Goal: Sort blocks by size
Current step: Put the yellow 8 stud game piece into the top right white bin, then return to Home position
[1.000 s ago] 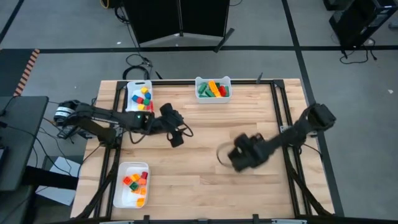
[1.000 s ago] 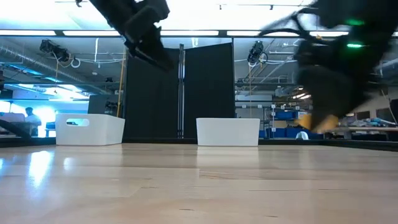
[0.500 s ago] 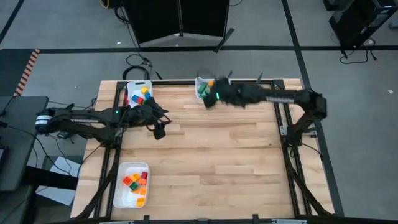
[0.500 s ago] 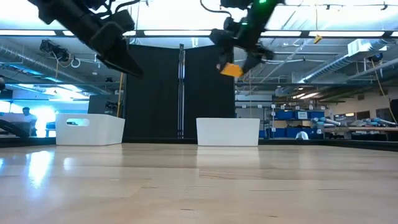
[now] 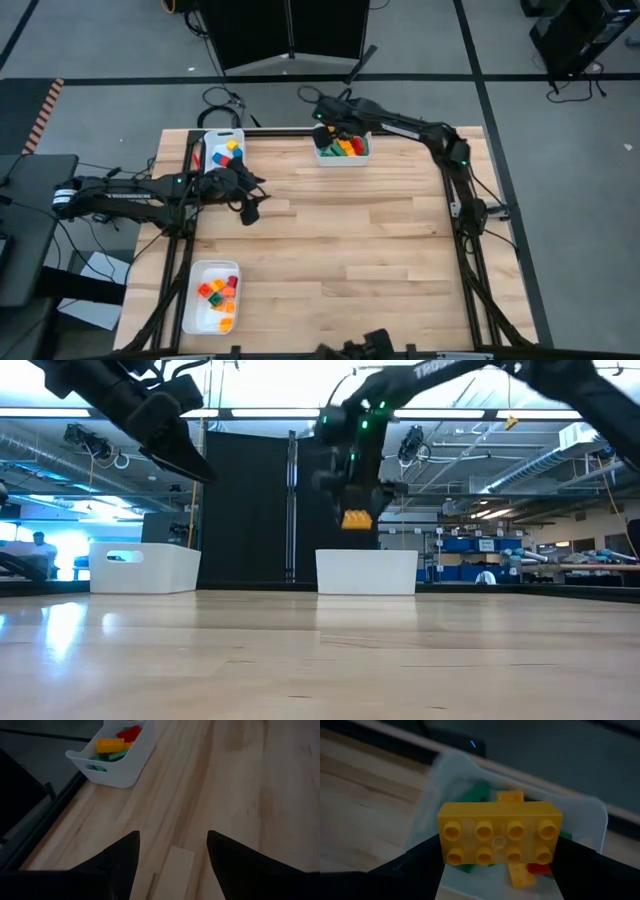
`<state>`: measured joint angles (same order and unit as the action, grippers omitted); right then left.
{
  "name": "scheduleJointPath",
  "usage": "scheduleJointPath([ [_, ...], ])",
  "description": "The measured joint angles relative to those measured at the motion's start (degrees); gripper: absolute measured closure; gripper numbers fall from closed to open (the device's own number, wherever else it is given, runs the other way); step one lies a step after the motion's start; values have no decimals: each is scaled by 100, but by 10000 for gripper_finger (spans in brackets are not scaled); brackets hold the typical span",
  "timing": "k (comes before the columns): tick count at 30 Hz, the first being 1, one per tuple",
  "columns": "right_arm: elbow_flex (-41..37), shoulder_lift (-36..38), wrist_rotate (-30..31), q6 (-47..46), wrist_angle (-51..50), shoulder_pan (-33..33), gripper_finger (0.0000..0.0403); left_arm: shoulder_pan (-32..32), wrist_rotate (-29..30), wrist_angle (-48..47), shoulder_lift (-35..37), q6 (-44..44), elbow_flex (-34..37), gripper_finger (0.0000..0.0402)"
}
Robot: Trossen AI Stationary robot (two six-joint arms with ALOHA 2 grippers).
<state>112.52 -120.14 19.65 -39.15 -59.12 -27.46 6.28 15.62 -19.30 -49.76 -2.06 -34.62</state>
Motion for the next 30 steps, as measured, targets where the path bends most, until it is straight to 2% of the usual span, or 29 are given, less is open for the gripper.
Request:
scheduleJointPath([
  [6,268,-678,-520,22,-226,-210,73,0,-116,-144,0,7,1,161],
  [13,272,-1005,-764,-256,-223,-384,57,0,-114,-257,0,19,1,161],
  [16,266,-1036,-1087,-348,-252,-473,58,0,-114,-300,0,9,1,161],
  [21,270,-956,-1133,-409,-175,-540,58,0,-114,-300,0,-3,1,161],
  [30,270,-718,-1227,32,-281,-520,53,0,-41,-287,-2,19,1,161],
])
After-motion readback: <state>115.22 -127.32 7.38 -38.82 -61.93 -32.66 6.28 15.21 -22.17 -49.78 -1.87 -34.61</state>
